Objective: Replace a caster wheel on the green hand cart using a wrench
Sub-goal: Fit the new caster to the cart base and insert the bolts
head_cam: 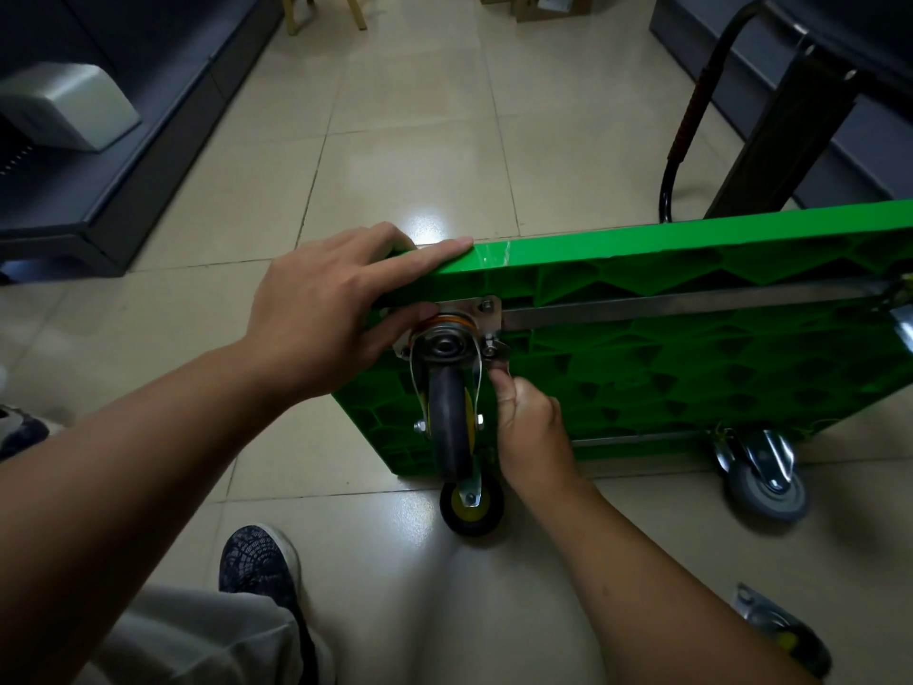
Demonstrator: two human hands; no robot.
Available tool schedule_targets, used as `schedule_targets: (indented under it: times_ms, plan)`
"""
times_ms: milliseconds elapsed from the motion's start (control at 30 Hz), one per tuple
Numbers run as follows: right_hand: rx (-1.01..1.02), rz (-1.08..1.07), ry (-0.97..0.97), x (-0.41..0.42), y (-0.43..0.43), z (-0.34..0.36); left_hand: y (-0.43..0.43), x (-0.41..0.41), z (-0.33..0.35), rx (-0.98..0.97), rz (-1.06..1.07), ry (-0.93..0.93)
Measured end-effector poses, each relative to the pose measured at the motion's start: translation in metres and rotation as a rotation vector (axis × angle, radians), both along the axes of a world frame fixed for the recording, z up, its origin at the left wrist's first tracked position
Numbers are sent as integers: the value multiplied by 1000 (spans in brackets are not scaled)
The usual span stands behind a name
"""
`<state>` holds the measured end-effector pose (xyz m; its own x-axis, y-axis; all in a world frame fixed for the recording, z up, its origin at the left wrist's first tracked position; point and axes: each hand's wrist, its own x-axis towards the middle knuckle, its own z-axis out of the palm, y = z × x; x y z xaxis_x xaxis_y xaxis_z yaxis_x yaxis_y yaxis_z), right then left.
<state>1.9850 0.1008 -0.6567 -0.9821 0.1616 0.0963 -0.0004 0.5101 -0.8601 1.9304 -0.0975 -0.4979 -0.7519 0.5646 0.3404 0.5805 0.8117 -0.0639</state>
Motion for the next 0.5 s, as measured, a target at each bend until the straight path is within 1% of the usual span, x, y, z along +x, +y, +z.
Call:
schedule_targets:
  times_ms: [200, 333, 433, 467, 500]
  plan:
    - [309, 124, 13, -2, 28, 14, 0, 0, -1, -6, 7, -5]
    - [319, 128, -18, 1, 28, 23, 0, 0, -2, -7, 1, 4]
    - [350, 145, -86, 3, 31, 33, 2, 1, -2, -7, -9, 9]
    - [431, 154, -73, 1, 36, 38, 3, 2, -2, -5, -12, 11]
    - [573, 166, -27, -3, 43, 44, 3, 1, -3, -1, -18, 17]
